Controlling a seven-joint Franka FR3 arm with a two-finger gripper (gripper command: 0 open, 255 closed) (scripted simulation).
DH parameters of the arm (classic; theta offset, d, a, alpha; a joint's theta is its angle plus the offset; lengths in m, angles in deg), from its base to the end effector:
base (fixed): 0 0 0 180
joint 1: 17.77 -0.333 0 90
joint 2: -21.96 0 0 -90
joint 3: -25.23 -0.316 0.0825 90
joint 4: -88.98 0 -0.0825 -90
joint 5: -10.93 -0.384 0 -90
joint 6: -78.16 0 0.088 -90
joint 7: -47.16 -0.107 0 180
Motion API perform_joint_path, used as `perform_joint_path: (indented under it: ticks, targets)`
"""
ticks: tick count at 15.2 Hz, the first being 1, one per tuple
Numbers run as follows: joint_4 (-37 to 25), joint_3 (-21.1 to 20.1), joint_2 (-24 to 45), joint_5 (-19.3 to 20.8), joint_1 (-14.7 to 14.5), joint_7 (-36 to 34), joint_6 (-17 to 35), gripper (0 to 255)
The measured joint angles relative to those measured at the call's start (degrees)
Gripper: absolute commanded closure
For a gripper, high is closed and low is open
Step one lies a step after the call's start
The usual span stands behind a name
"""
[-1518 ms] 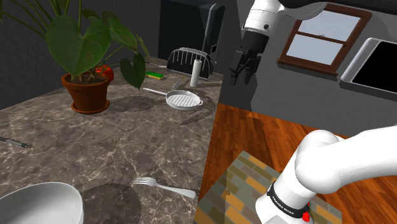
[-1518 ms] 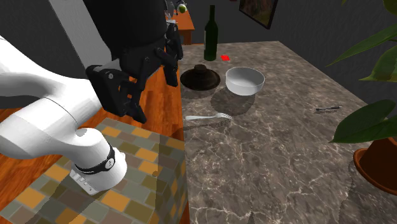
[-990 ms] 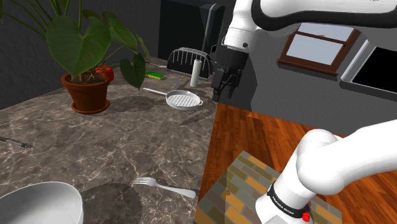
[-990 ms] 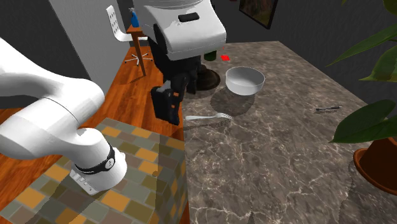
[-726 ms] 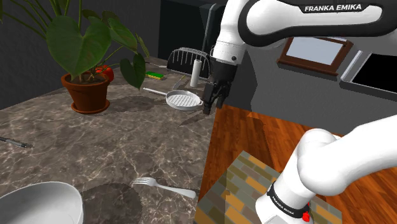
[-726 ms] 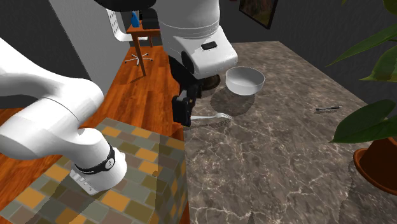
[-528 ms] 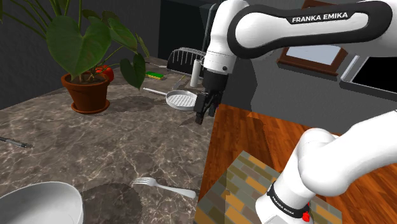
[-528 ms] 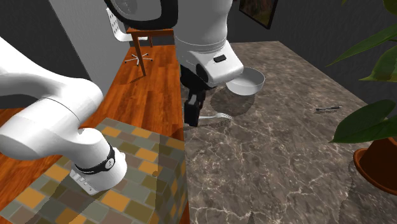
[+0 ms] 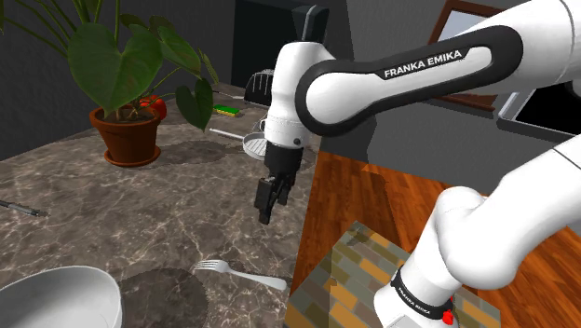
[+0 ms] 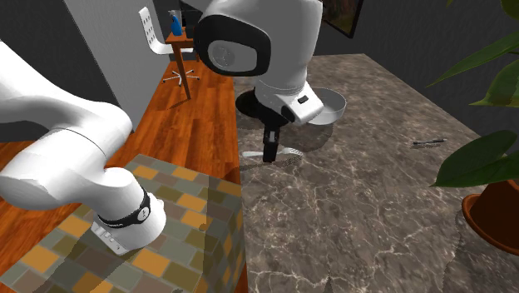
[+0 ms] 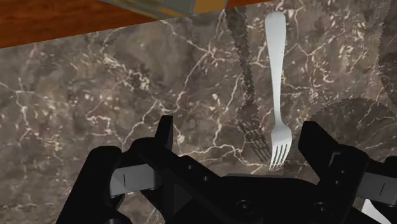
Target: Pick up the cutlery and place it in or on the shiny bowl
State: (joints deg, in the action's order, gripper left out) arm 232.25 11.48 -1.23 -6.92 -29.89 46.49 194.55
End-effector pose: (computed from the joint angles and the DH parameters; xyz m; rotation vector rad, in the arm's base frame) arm 0.3599 0.1944 0.4185 -2.9498 -0.3987 0.1568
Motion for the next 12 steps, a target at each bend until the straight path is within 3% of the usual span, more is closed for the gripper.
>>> perform_joint_path:
  ticks: [7, 12]
  targets:
    - [-0.75, -5.0, 11.46, -2.31, -4.1, 1.46, 10.0, 0]
    - [-0.52, -6.33, 14.85, -2.7, -5.05, 1.35, 13.66, 0]
